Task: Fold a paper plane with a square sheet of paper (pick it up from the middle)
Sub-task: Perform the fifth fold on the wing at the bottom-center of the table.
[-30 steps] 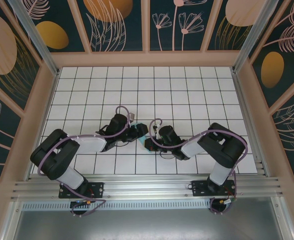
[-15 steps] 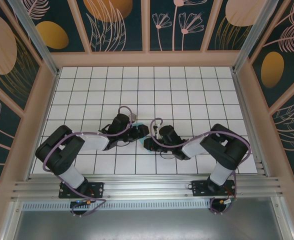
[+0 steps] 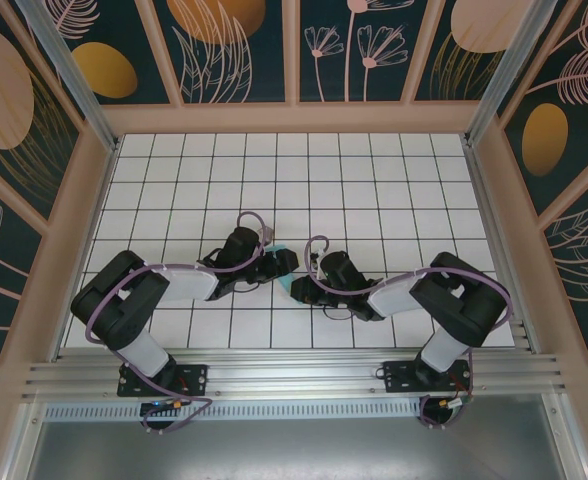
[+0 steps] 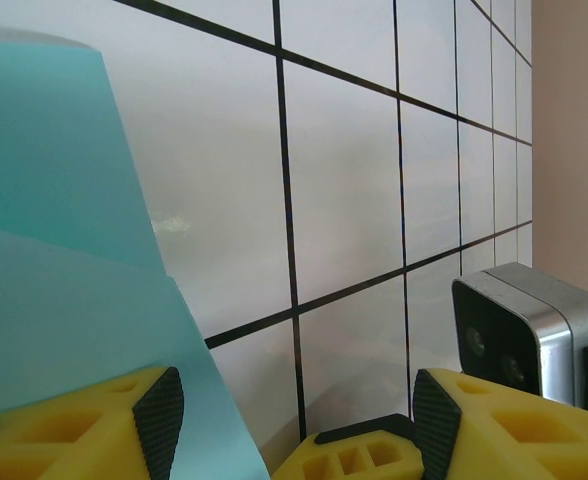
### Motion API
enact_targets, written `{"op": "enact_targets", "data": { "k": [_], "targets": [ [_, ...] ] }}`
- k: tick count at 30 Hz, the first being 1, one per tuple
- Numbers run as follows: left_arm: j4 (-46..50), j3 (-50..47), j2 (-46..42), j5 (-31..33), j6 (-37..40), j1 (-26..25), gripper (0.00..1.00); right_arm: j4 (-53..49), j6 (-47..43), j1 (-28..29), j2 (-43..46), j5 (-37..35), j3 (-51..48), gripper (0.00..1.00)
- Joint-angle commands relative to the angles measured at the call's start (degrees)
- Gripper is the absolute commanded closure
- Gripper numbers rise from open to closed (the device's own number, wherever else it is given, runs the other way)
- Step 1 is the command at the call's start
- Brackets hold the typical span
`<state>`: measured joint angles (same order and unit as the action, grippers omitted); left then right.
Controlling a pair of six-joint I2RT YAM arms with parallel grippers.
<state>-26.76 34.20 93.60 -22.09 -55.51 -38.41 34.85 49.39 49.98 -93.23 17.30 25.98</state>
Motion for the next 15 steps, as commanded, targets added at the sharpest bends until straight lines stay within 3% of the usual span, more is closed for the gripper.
{"op": "enact_targets", "data": {
  "k": [1,15],
  "targets": [
    [1.0,0.9,0.9,-0.3,1.5,-0.3,0.35,-1.1,1.3,0.2,1.8,0.7,1.0,0.77],
    [1.7,0.6,0.5,-0.6,1.7,-0.3,0.35,-1.1,0.4,-1.1,-0.4,1.0,3.8,0.77]
  ]
}}
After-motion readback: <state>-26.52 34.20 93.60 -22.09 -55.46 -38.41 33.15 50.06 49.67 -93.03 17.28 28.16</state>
